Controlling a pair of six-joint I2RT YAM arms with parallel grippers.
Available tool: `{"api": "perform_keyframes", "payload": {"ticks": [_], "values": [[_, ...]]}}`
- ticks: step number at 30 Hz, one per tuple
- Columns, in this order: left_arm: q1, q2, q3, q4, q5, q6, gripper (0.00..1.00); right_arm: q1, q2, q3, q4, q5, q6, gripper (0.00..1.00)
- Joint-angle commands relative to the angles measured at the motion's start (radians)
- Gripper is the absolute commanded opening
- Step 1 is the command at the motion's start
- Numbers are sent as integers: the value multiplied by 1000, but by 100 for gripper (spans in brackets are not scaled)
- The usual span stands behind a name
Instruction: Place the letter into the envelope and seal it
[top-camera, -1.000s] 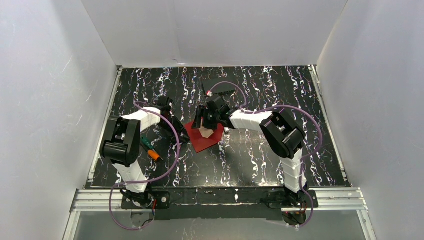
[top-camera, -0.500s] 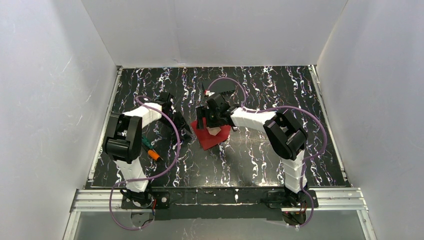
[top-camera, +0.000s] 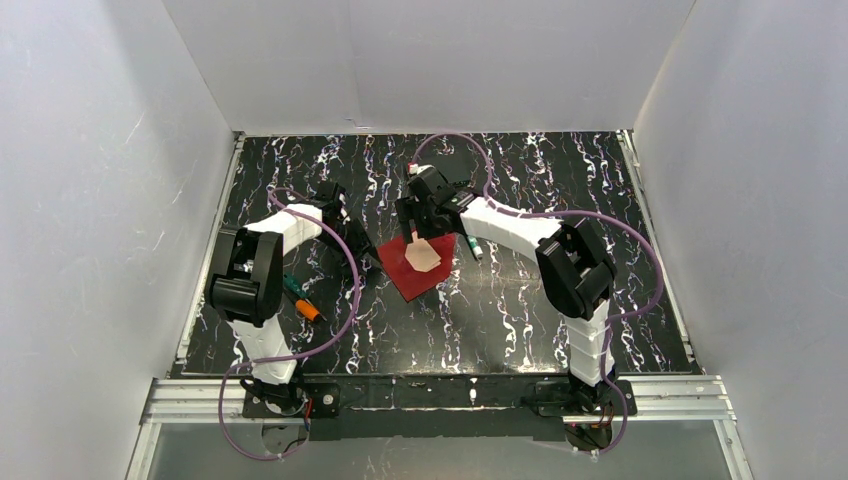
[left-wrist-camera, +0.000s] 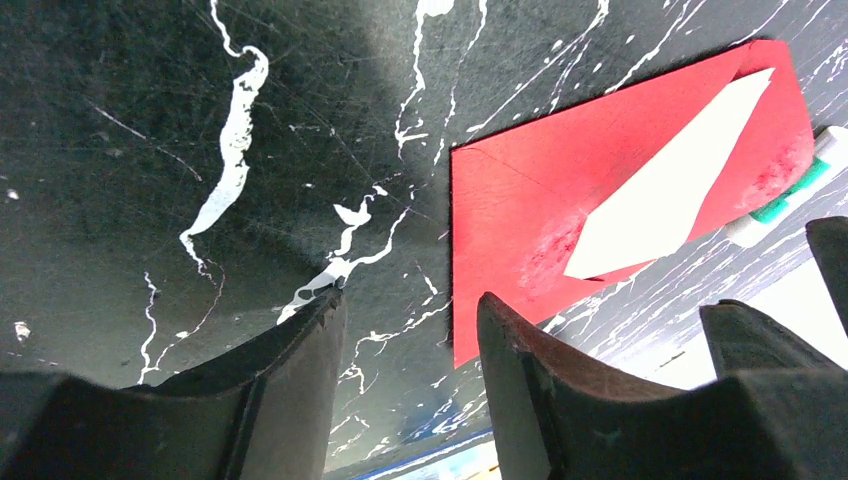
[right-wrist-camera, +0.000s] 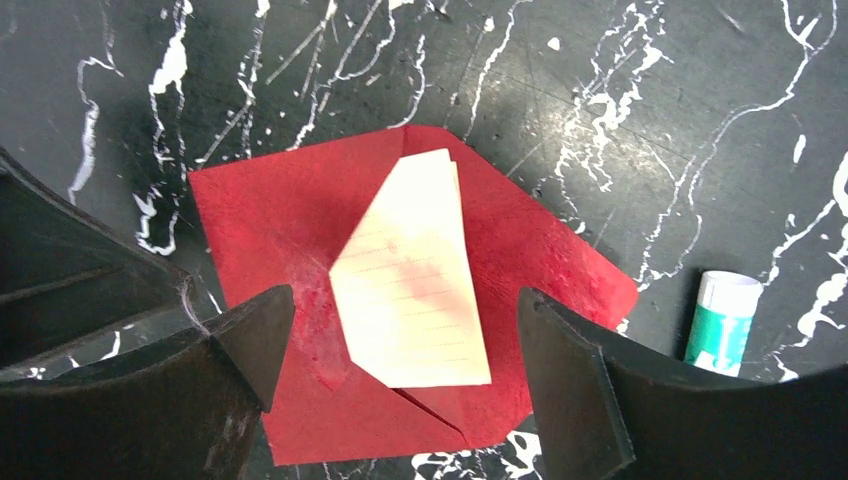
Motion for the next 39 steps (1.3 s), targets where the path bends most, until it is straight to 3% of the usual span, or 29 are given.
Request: {"api": "perform_keyframes", "payload": {"ticks": [1, 12, 22, 29, 36, 39], "values": [[6, -1, 17, 7, 20, 6, 50, -25, -36, 52, -77, 19, -46, 89], [3, 34, -15, 52, 80, -55, 47, -126, 16, 4, 6, -292, 10, 60], [-22, 42, -19, -11, 28, -101, 38, -131, 94, 36, -41, -320, 9, 49], [-44, 57, -23, -18, 16, -154, 27, -130, 109, 35, -69, -311, 15, 40], [-64, 100, -27, 45, 52, -245, 19, -119, 92, -28, -16, -352, 66, 23], [-67, 110, -25, 52, 52, -257, 17, -110, 82, -59, 4, -368, 80, 20]]}}
